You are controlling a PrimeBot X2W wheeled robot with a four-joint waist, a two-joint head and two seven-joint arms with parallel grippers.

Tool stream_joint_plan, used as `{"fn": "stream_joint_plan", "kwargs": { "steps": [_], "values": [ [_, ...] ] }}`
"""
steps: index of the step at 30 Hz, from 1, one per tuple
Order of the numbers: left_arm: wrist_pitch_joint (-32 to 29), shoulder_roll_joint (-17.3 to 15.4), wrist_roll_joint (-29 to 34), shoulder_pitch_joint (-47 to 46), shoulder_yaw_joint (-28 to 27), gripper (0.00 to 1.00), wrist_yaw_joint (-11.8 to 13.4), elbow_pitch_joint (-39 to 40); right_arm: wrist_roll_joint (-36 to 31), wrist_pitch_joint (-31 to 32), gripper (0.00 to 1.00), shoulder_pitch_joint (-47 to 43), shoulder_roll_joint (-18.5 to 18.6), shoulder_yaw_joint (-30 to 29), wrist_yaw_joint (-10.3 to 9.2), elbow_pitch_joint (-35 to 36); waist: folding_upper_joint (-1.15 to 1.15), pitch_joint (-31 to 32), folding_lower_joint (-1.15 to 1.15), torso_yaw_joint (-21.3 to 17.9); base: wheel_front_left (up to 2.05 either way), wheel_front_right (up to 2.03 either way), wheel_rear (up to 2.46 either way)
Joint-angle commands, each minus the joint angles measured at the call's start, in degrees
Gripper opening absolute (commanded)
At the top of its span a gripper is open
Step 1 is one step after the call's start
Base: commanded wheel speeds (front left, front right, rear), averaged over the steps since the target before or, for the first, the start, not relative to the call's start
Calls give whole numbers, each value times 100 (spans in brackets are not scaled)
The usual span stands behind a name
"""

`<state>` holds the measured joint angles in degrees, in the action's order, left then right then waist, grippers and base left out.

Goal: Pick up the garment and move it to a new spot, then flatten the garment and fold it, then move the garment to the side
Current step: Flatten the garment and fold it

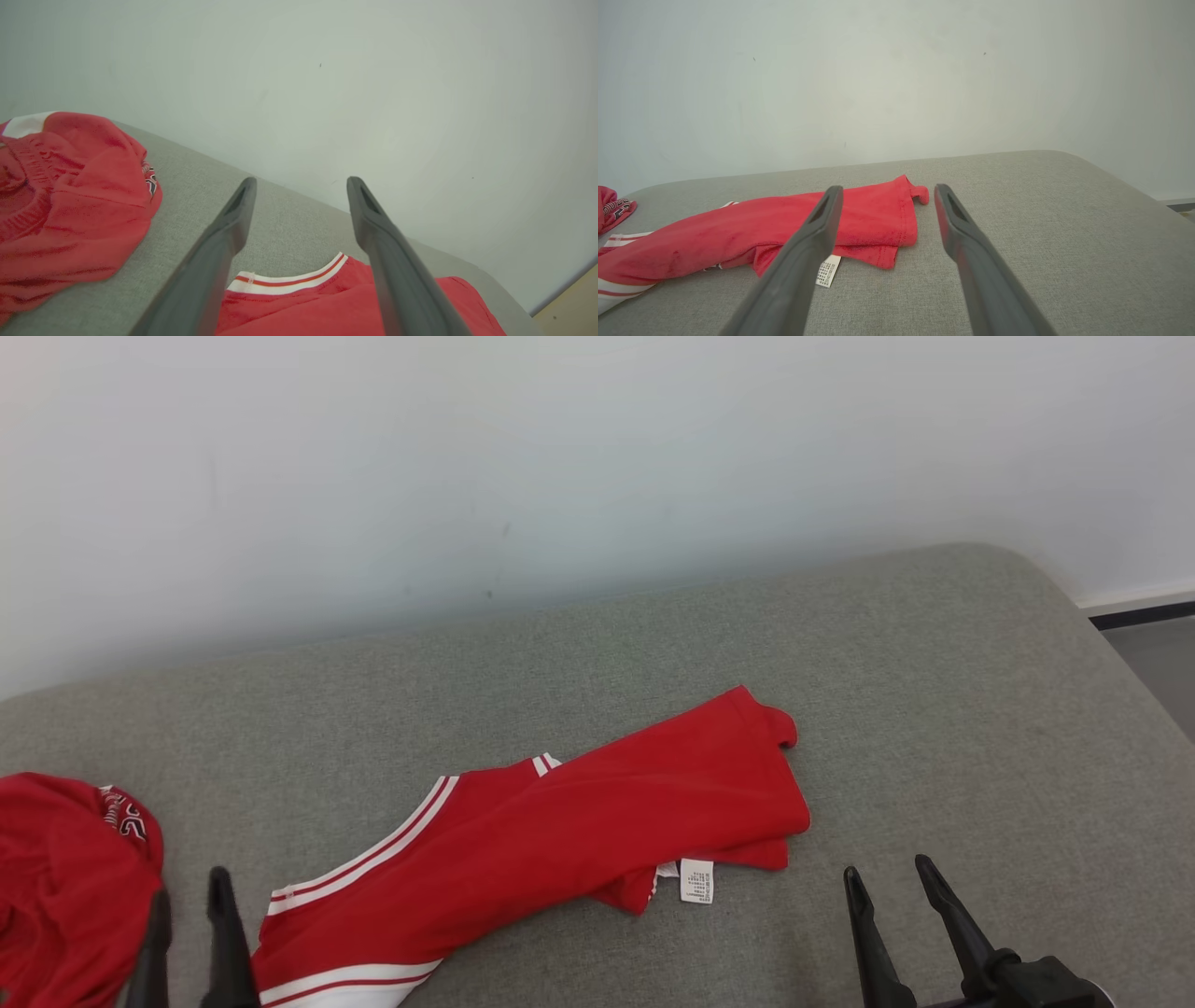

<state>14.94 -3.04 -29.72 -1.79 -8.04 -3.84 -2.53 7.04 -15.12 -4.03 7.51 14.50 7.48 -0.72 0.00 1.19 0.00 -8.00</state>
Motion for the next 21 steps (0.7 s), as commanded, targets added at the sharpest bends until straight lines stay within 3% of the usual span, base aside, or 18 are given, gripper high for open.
{"fn": "stream_joint_plan", "kwargs": {
  "steps": [1,6,13,17,21],
  "values": [
    [28,17,349,159,100,100,18,213,32,-3,100,-25,44,-21,3,22,0,23,0,26,0,0,0],
    [28,9,1058,273,833,100,48,396,38,-3,100,-88,62,-34,3,32,0,64,0,73,0,0,0],
    [-18,-43,1651,-655,1485,100,-129,-573,47,-3,100,28,110,57,3,39,0,-57,0,57,0,0,0],
    [-500,-413,1484,-1815,1998,100,-332,-1484,67,-3,100,180,166,157,3,49,0,-254,0,-64,0,0,0],
    [-1392,-1357,598,-2976,3447,100,-354,-1984,67,-3,100,353,161,134,3,62,0,-530,0,-250,0,0,0]
  ]
}}
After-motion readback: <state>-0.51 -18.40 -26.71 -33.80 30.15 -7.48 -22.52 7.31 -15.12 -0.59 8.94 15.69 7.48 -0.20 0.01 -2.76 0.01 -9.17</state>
